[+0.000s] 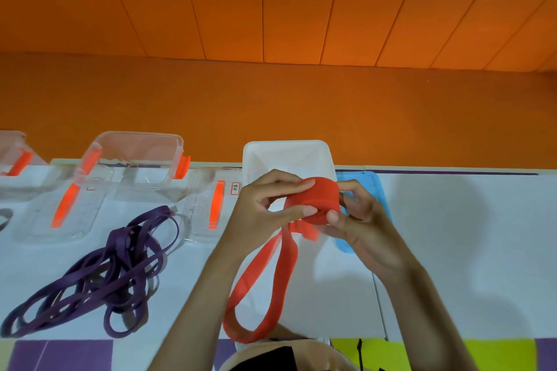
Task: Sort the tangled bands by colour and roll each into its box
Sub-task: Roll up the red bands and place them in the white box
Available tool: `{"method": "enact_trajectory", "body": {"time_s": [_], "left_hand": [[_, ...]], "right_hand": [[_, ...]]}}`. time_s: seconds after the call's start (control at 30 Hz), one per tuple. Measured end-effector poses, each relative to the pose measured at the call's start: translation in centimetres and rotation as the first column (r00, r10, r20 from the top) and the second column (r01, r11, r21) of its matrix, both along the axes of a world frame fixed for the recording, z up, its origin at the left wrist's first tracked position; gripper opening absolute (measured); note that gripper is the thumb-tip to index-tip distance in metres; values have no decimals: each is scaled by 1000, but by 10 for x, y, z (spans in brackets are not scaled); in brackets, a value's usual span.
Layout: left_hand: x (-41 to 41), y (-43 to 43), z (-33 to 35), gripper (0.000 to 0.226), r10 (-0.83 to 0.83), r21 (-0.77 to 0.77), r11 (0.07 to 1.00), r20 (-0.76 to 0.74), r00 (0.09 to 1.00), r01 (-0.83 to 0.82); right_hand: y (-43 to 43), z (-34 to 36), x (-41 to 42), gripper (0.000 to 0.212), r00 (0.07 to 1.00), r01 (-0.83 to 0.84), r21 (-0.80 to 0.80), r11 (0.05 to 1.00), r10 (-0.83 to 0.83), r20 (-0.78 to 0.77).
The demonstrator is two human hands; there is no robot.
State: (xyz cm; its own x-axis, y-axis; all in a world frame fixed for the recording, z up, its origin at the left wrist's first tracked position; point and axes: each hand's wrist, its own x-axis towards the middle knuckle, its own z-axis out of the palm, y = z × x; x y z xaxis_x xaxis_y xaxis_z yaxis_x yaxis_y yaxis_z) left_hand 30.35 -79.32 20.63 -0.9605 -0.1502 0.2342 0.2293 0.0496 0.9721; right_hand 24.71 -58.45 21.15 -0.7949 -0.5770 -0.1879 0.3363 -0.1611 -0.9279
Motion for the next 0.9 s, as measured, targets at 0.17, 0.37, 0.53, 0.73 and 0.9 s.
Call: {"method": "enact_trajectory", "body": {"time_s": [0.17, 0.37, 0.53, 0.73, 0.9], "left_hand": [[-2, -4, 7, 36, 58, -195, 980, 45, 997, -48], [-5, 5, 6, 36, 49, -151, 987, -49, 998, -56], [-6, -2, 11, 46, 12, -158, 987, -27, 1000, -16], [-6, 10, 7, 45, 58, -239, 970, 23, 998, -51], [-7, 7, 1, 47, 12, -156, 988, 61, 998, -3]], "right_hand": [[6, 8, -14, 44, 981, -103, 334, 937, 152, -124], [6, 14, -18, 44, 985, 57, 164, 985, -29, -168], [3, 6, -16, 47, 998, -34, 60, 998, 37, -53], [9, 13, -27, 52, 950, 35, 392, 919, 91, -299], [7, 14, -20, 48, 970, 57, 254, 966, 7, -243]]}}
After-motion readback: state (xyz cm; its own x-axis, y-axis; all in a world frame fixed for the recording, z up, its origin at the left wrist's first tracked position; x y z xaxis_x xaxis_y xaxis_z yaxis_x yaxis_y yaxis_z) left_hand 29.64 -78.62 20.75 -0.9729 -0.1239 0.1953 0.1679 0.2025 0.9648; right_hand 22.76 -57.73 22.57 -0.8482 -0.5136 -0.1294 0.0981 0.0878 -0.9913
